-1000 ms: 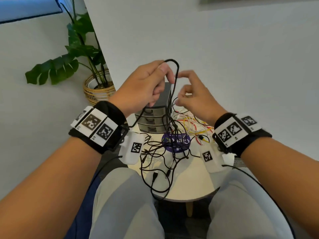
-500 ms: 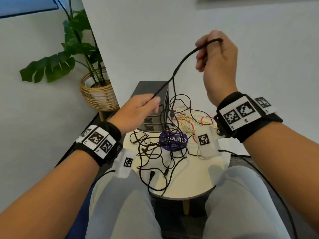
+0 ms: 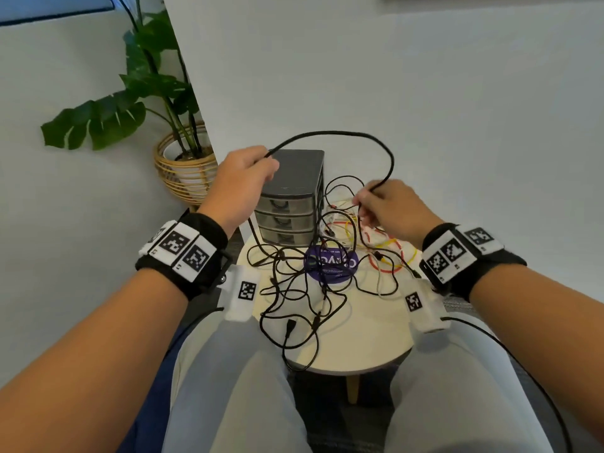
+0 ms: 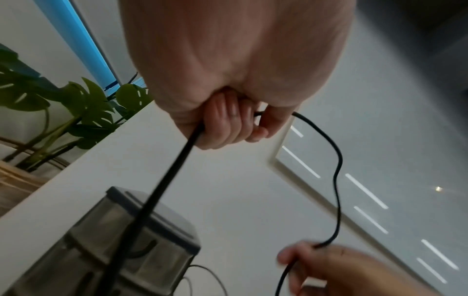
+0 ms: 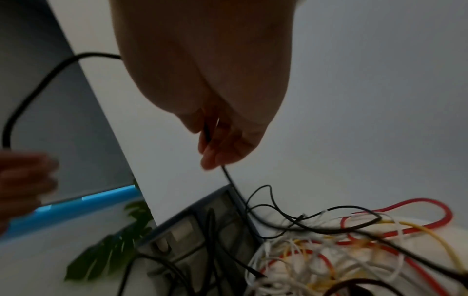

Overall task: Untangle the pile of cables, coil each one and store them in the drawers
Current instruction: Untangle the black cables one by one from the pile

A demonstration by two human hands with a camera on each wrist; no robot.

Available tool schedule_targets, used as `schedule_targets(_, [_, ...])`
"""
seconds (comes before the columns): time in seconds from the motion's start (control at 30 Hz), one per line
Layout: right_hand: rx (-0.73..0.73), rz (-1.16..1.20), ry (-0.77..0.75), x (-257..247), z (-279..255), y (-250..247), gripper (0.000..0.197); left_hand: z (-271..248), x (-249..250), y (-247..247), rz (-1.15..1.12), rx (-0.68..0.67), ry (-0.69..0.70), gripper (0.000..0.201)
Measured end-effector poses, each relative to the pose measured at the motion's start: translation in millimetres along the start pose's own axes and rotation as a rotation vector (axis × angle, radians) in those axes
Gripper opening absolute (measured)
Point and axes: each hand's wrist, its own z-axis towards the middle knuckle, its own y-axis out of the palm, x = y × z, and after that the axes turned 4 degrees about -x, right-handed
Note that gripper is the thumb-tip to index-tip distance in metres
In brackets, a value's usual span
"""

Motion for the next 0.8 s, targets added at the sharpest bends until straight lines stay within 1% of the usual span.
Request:
schedule_targets(0.1, [-0.222,-0.185,0.106,0,-5,0,0.04,3,9,3,-0.062,-0.013,0.019,0.021])
schedule_targets(0.17, [-0.371,-0.414,0.159,-2,-9,-3,0.044,3,12,5,-0.083,-0.024,0.015,0.024])
schedule_targets(0.2, [-0.409,-0.538,0.168,-4,-11,-3,0.044,3,13,6,-0.094,-0.027,0.007,0.027])
schedule_targets(0.23, [-0.404,-0.64,0.163,-6,-13,-4,0.043,3,13,6,-0.103,-0.028,-0.001,0.03])
schedule_targets(0.27, [-0.366,-0.697,0.138,-8,-14,-4,0.042,3,13,7,-0.109,-0.026,-0.008,0.031])
schedule_targets(0.3, [-0.317,-0.708,0.1,-9,-16,-5,0.04,2,12,7,-0.11,-0.021,-0.013,0.031])
schedule_targets(0.37, [-0.232,-0.596,-0.02,-13,-19,-4,0.033,2,11,8,-0.109,-0.013,-0.027,0.029])
schedule_targets(0.4, [-0.221,-0.506,-0.082,-15,-22,-2,0.029,2,11,8,-0.109,-0.011,-0.035,0.028])
schedule_targets(0.43, [-0.243,-0.444,-0.124,-18,-26,1,0.025,2,10,8,-0.107,-0.007,-0.041,0.028])
schedule_targets(0.47, [-0.297,-0.434,-0.147,-18,-30,7,0.021,1,10,8,-0.105,-0.001,-0.044,0.027])
schedule_targets(0.53, [-0.418,-0.513,-0.153,-12,-35,24,0.014,1,10,8,-0.1,0.015,-0.049,0.029])
schedule_targets(0.57, [-0.446,-0.562,-0.155,-7,-36,33,0.014,1,9,9,-0.102,0.022,-0.052,0.029])
schedule_targets(0.67, [-0.437,-0.657,-0.144,8,-33,60,0.03,0,8,12,-0.127,0.036,-0.079,0.03])
schedule_targets(0.7, [-0.446,-0.688,-0.133,11,-32,67,0.031,0,6,13,-0.136,0.044,-0.091,0.031])
schedule_targets(0.73, [-0.467,-0.719,-0.118,12,-31,73,0.028,1,3,15,-0.136,0.055,-0.102,0.031])
schedule_targets(0.8, [-0.484,-0.708,-0.094,14,-31,81,0.013,2,-4,16,-0.089,0.079,-0.115,0.032])
